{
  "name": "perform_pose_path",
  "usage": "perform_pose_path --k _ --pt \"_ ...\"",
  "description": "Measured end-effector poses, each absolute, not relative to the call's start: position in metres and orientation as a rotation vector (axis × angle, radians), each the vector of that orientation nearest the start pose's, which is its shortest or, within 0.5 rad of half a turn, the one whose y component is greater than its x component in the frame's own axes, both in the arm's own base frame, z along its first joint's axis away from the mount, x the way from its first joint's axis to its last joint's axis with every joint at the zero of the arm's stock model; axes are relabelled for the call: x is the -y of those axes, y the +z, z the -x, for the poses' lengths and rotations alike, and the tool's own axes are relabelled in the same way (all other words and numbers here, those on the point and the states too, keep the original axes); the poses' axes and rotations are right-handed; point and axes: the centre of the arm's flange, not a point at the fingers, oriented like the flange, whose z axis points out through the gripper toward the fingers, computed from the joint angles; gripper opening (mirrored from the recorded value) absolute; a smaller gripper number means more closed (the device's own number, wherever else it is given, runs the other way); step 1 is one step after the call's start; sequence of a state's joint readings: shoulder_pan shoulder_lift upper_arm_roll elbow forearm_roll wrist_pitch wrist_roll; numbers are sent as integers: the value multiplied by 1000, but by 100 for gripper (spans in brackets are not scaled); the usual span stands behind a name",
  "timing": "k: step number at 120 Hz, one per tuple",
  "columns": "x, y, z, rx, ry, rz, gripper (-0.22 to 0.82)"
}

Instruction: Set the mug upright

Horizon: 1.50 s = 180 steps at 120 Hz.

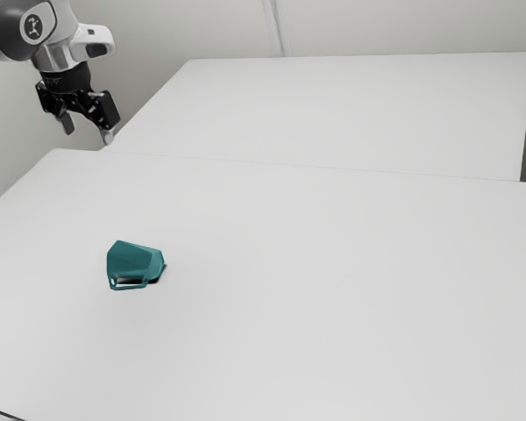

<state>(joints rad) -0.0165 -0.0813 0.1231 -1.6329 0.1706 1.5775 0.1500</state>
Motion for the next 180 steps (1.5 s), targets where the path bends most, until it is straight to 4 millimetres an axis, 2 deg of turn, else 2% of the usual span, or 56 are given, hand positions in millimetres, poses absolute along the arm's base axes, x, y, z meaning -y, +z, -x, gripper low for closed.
perform_pose_path --k 25,39,45,65,80,93,112,150,162,180 --pt "-82 628 -517 21 27 2985 60" --pt "-85 630 -507 68 18 3015 60" --pt "-92 626 -503 111 25 3046 60" --pt "-154 568 -486 384 115 3241 60" --pt "-199 525 -483 545 136 3396 60" --pt "-235 497 -478 612 113 3491 60" --pt "-284 444 -474 646 62 3622 60" --pt "-323 360 -488 414 -207 3788 60" --pt "-326 338 -493 334 -293 3824 60" --pt "-322 319 -497 198 -407 3855 60"
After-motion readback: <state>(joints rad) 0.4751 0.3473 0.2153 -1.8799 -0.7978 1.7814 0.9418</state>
